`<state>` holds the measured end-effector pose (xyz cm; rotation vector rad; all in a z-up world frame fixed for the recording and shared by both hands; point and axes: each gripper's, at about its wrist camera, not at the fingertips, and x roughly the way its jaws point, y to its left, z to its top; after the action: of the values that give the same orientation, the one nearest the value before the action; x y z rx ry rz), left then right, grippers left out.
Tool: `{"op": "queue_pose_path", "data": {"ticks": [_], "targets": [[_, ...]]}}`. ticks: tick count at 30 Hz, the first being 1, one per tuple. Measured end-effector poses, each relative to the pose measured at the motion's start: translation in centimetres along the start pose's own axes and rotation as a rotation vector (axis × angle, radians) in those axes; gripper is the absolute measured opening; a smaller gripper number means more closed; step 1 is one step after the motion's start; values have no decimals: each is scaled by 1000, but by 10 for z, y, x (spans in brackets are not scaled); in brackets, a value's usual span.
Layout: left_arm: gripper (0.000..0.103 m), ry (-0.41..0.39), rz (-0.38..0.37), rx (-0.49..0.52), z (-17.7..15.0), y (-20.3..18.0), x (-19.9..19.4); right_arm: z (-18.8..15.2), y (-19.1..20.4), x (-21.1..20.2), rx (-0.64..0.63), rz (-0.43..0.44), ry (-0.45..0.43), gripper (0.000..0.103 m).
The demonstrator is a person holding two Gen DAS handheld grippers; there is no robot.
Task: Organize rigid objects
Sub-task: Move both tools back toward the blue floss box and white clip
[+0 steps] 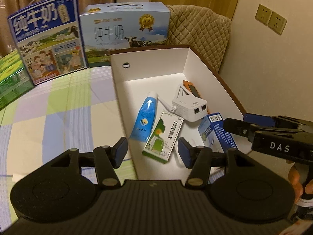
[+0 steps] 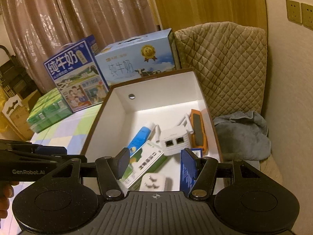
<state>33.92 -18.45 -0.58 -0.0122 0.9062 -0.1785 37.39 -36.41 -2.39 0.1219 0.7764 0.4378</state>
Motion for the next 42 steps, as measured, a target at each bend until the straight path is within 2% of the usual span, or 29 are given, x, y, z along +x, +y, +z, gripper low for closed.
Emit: {"op": "queue_pose_path", "data": {"ticks": [10, 18, 26, 42], "targets": [[54, -36, 8, -67, -45, 34, -54, -28, 23, -36, -3, 26, -13, 57], [53, -6, -3, -110, -81, 74, -74, -59, 52, -49, 9, 10, 21, 57], [53, 50, -11, -130, -116, 110, -86, -87, 89, -47, 32, 14, 96, 57], [53, 131, 15, -180, -170, 171, -93, -133, 171, -15, -25, 67, 234, 57]]}}
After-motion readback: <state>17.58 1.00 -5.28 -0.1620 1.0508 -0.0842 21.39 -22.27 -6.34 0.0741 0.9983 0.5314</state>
